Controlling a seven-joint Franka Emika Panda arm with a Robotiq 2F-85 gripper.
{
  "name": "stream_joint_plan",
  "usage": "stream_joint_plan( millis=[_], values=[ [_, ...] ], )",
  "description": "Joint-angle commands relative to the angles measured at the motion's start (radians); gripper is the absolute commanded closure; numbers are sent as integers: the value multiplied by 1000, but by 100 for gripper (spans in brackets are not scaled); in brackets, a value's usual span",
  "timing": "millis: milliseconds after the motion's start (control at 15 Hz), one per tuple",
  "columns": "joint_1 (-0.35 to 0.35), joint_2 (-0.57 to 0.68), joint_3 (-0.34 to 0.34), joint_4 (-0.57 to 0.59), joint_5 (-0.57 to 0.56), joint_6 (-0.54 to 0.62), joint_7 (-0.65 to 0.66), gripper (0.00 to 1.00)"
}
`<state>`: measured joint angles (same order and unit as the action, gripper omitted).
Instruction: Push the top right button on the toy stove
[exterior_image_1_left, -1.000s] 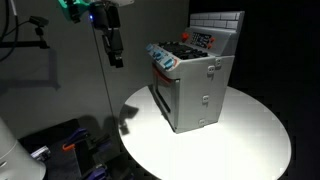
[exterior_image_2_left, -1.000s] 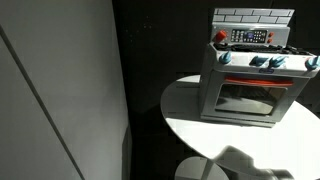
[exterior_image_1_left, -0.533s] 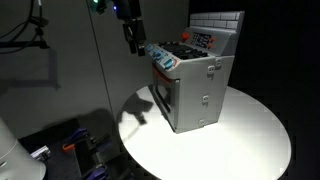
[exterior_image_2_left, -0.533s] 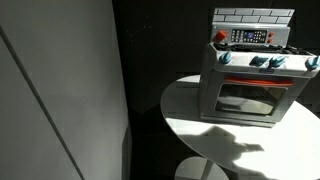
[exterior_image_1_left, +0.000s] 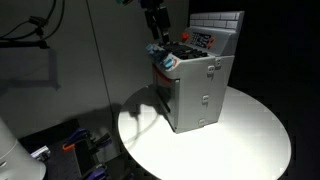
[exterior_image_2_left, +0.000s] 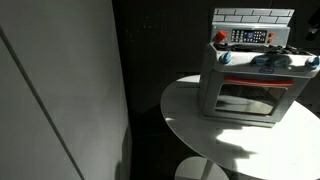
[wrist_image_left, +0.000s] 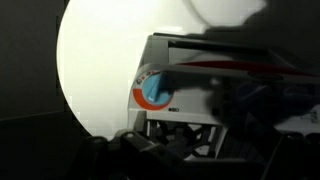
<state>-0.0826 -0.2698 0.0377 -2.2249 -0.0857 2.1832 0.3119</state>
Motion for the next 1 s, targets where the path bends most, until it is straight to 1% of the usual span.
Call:
stream_joint_plan(
  millis=[0, 200, 400, 600, 667, 733, 933],
  values=[
    [-7, 78, -5, 96, -12, 41, 61, 0],
    [-14, 123, -12, 139, -29, 90, 121, 0],
    [-27, 159, -17, 165, -86, 139, 201, 0],
    [-28, 180, -24, 180, -141, 147, 259, 0],
    [-22, 172, -25, 176, -141, 124, 255, 0],
    [-16, 162, -32, 148, -116, 149, 224, 0],
    [-15, 164, -32, 149, -117, 148, 228, 0]
  ],
)
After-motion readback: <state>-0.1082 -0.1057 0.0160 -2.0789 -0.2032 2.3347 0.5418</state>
